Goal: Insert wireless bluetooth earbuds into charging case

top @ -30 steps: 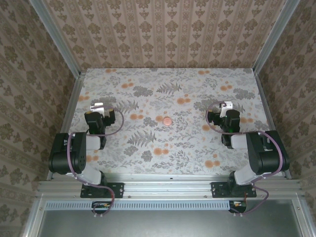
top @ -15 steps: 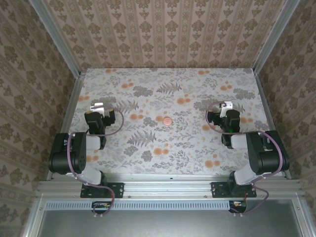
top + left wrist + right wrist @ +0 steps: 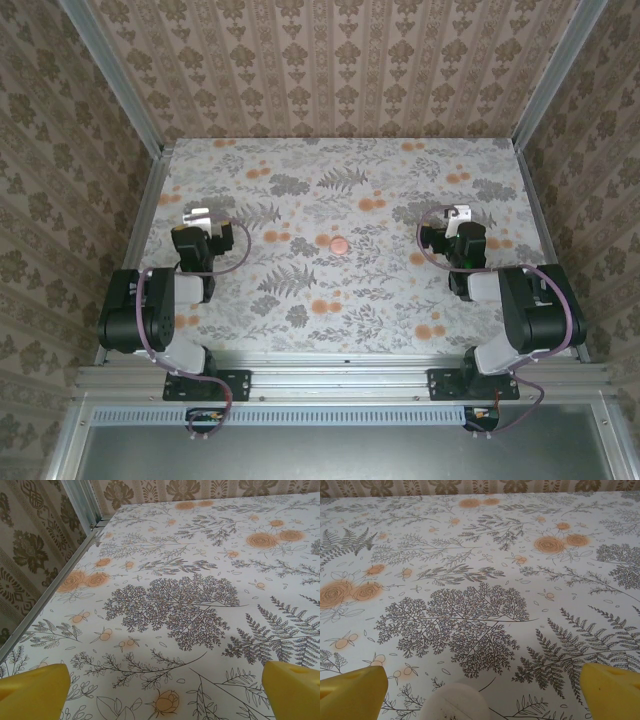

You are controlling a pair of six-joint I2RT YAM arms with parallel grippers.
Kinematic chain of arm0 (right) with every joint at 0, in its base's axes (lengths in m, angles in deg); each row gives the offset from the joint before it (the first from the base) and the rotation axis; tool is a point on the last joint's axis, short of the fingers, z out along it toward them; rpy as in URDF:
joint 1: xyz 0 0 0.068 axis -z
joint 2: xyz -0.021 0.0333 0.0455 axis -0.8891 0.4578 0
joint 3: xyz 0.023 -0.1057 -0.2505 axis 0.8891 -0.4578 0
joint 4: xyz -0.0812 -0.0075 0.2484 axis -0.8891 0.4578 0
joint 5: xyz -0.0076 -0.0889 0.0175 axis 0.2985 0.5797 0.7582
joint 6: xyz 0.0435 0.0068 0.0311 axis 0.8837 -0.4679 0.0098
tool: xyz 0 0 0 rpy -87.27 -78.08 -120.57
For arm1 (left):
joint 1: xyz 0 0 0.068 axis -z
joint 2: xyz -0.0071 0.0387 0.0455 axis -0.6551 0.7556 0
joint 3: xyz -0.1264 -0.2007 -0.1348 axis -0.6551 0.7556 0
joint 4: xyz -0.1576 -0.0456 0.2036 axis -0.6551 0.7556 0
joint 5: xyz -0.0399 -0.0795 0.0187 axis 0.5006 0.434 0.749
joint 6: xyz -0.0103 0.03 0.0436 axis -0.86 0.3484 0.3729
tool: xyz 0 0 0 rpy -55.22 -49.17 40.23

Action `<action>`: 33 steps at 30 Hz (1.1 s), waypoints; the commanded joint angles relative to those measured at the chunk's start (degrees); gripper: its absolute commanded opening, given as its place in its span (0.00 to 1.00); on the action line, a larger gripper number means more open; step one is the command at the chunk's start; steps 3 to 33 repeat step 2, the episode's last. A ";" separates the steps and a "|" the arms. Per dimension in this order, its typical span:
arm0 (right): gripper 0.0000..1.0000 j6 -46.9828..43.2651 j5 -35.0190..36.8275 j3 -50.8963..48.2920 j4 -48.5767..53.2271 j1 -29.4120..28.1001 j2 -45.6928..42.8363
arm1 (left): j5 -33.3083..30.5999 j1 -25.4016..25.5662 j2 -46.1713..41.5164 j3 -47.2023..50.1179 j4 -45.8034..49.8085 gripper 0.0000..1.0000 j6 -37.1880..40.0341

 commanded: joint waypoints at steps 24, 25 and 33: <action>1.00 0.26 -1.02 0.73 -1.64 0.43 -0.09 | 0.36 0.17 -0.53 -0.39 1.16 1.00 0.11; 1.00 0.26 -1.02 0.73 -1.64 0.43 -0.09 | 0.36 0.17 -0.53 -0.39 1.16 1.00 0.11; 1.00 0.26 -1.02 0.73 -1.64 0.43 -0.09 | 0.36 0.17 -0.53 -0.39 1.16 1.00 0.11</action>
